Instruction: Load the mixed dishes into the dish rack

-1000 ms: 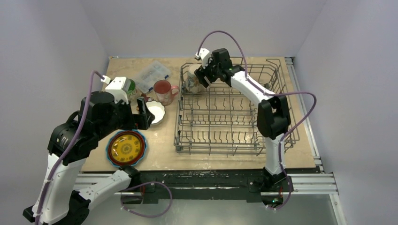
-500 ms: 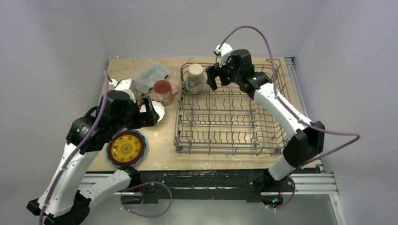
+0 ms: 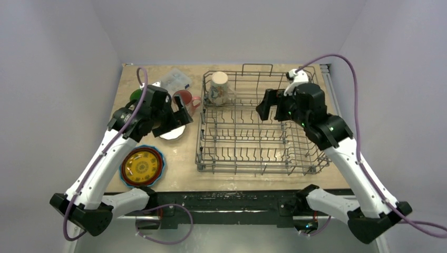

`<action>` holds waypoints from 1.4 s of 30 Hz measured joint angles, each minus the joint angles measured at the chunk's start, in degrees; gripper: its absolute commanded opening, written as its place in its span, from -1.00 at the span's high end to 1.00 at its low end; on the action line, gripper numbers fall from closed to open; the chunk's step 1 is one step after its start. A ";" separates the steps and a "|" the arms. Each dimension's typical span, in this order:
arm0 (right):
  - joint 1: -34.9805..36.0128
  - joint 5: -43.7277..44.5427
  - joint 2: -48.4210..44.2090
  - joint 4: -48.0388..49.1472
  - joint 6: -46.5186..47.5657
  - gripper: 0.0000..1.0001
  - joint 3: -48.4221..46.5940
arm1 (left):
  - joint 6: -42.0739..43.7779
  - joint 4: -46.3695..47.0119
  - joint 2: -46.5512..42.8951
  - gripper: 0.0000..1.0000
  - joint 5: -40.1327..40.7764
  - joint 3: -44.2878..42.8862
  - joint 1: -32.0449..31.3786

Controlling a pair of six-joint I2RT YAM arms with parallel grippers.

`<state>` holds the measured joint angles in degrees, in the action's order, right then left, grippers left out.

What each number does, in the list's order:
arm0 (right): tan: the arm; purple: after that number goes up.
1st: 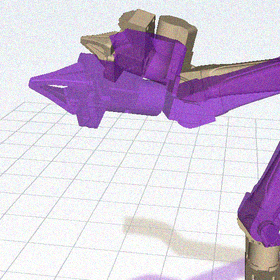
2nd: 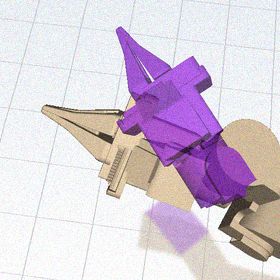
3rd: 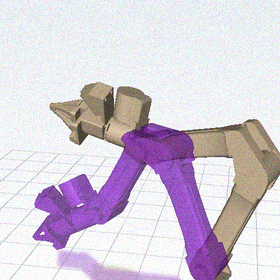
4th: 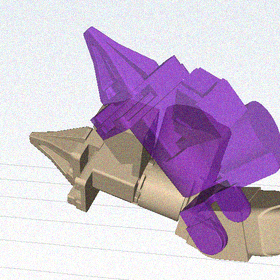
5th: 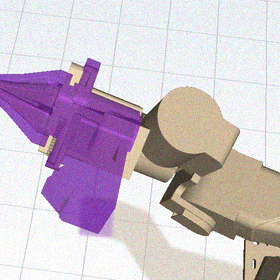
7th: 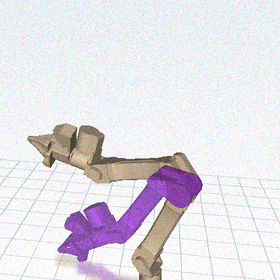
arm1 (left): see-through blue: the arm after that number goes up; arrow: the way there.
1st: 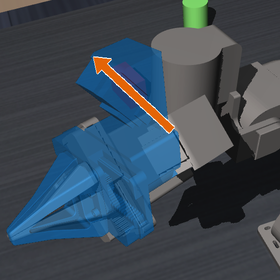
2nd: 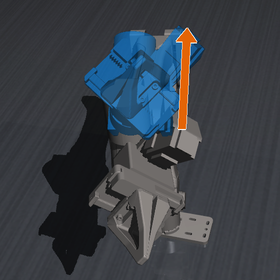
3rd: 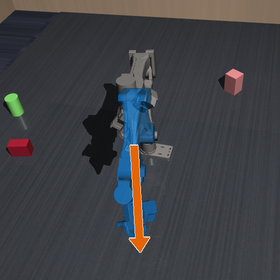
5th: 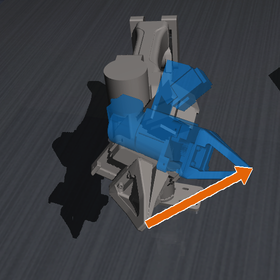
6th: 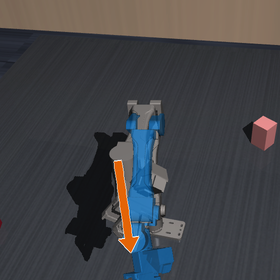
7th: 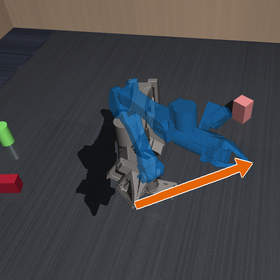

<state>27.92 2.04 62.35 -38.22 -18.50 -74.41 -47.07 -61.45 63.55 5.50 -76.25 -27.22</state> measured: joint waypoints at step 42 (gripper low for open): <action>-0.02 1.66 -4.48 -8.55 1.70 -0.97 -1.25 | 11.76 8.94 50.45 -0.23 1.01 -26.21 17.11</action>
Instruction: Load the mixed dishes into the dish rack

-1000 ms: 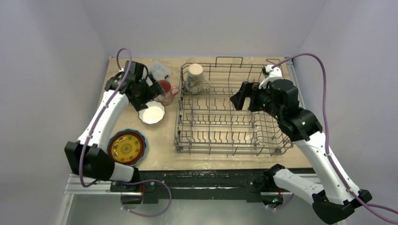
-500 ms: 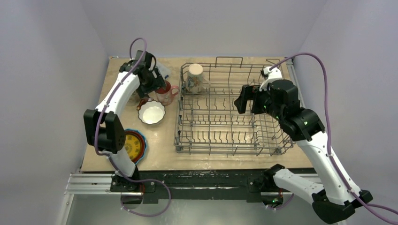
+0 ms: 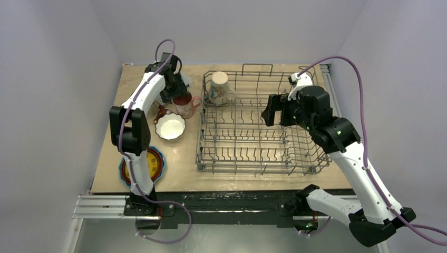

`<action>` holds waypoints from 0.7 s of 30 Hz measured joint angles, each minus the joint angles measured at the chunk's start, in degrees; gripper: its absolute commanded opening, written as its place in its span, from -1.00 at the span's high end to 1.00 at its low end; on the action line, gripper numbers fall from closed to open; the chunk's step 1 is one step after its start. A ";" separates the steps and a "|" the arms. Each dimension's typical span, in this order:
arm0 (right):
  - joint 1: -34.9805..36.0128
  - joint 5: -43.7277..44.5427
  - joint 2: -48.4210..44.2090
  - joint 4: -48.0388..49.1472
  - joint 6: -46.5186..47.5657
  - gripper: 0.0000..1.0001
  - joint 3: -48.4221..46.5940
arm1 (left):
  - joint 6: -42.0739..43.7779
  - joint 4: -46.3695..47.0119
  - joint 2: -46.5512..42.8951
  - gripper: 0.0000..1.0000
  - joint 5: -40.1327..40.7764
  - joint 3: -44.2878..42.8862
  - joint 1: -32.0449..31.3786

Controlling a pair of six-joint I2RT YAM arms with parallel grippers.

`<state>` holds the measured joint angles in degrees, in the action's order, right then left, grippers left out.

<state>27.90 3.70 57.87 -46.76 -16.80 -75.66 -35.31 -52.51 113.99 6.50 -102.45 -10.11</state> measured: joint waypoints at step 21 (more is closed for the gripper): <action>0.00 1.44 -0.35 -1.79 -1.86 -0.98 -0.28 | 4.74 -2.29 4.31 1.00 1.36 -2.58 1.09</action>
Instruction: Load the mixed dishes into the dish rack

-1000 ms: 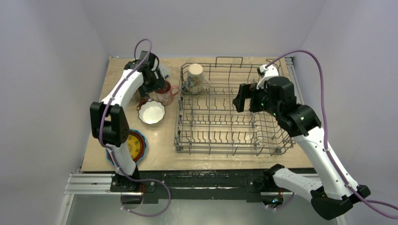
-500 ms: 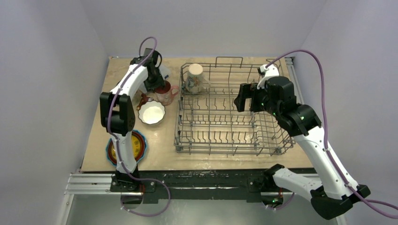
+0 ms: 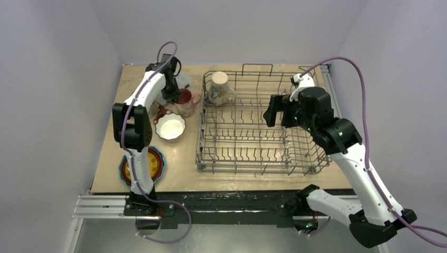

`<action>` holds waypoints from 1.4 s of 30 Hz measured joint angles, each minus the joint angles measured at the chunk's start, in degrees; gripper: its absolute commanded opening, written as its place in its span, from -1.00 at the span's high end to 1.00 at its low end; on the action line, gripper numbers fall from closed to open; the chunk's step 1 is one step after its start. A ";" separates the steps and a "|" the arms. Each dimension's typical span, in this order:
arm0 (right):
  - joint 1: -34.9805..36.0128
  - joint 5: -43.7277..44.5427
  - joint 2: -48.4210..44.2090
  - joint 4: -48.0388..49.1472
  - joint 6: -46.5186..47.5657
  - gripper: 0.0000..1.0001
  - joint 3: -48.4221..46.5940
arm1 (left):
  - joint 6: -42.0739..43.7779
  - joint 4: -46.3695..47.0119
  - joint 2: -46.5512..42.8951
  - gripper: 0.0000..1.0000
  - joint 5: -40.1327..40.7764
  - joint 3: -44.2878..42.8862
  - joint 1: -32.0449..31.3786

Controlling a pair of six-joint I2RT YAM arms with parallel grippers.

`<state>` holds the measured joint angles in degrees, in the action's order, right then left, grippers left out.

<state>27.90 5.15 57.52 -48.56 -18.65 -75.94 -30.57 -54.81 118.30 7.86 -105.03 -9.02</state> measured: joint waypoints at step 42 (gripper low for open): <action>0.00 -27.69 15.61 7.37 -17.59 -0.97 -7.58 | 14.01 15.72 -69.66 1.00 -17.75 33.83 -9.14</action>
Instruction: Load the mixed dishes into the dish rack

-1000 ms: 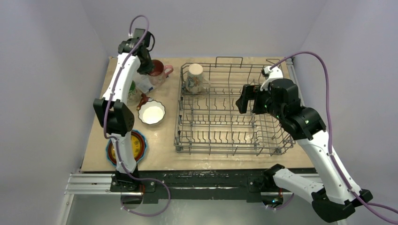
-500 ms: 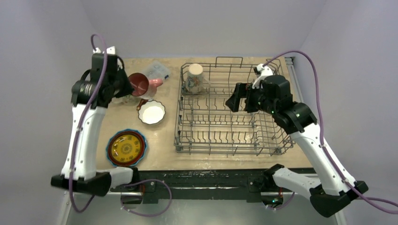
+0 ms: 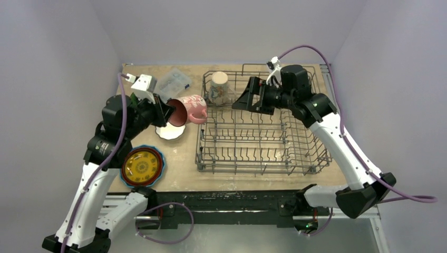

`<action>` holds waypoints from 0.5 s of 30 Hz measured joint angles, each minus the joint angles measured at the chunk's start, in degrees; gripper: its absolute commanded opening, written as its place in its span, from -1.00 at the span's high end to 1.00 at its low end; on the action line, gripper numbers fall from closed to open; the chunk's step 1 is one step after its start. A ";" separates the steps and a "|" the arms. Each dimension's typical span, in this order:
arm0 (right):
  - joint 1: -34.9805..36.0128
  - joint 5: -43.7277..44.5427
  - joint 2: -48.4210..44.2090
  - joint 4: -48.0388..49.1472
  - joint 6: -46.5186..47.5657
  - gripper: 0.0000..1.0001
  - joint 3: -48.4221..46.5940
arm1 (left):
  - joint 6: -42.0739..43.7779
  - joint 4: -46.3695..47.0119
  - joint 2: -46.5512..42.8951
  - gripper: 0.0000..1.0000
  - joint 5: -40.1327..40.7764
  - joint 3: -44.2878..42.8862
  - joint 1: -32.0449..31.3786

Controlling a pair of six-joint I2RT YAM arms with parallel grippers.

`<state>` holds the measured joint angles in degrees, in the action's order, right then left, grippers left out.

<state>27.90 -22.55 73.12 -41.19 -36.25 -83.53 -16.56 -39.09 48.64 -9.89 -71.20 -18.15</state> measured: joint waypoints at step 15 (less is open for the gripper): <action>0.31 -22.10 10.78 25.62 -24.09 -0.98 -2.82 | 13.14 23.34 -0.85 1.00 -5.27 9.22 0.00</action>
<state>28.21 -44.64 83.90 -15.57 -60.34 -86.35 -3.42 -15.75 47.79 -15.16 -61.98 -18.15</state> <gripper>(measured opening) 0.987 0.091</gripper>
